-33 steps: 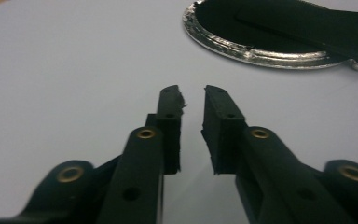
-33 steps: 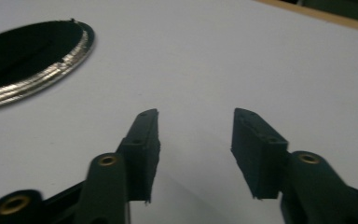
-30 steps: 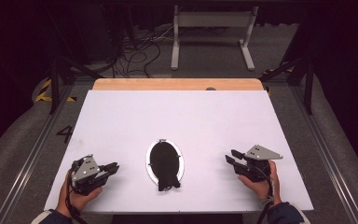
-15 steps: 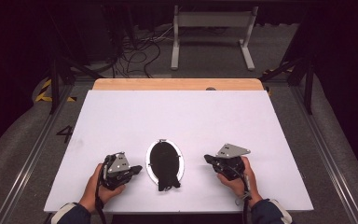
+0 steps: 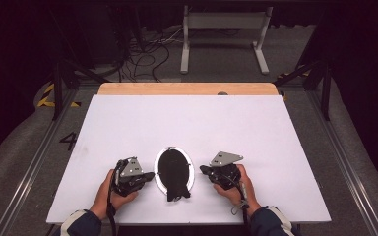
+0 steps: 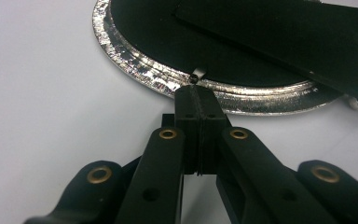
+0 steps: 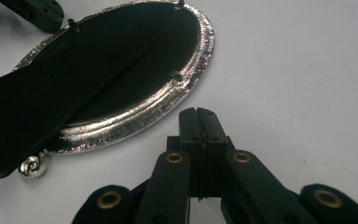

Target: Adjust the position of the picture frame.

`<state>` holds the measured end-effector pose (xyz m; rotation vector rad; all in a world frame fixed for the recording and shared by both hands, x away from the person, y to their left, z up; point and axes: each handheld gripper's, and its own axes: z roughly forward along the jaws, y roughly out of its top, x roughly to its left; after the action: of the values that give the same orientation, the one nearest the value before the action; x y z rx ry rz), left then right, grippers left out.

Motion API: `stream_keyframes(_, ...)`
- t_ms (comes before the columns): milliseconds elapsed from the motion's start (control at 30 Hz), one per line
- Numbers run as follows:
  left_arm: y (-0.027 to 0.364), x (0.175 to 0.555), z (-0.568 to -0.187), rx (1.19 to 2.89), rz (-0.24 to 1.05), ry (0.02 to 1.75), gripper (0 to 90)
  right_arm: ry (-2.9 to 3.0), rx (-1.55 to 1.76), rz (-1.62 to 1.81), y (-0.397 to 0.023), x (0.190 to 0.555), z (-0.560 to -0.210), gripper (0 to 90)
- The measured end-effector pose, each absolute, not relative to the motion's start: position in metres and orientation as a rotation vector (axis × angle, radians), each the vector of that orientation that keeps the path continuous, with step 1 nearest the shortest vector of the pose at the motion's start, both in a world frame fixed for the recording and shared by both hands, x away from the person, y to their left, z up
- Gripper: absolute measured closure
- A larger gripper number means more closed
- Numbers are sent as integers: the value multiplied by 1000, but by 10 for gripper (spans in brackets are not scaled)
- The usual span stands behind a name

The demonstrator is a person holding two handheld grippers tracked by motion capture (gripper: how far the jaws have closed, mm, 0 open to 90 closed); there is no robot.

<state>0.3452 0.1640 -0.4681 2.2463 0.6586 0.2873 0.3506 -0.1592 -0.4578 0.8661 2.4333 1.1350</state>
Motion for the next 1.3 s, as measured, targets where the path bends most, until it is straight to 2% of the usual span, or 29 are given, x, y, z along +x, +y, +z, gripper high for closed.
stream_keyframes(600, 160, 350, -468, 2244, 276, 661, 897, 2463, 862, 1120, -153, 351, -461, 900)
stream_keyframes(1067, 143, 359, -466, 2266, 286, 630, 897, 2464, 880, 1105, -158, 351, -462, 900)
stream_keyframes(1133, 144, 357, -465, 2277, 265, 616, 864, 2469, 883, 1100, -158, 350, -461, 900)
stream_keyframes(1300, 154, 341, -465, 2284, 225, 578, 867, 2508, 871, 1110, -161, 339, -460, 900)
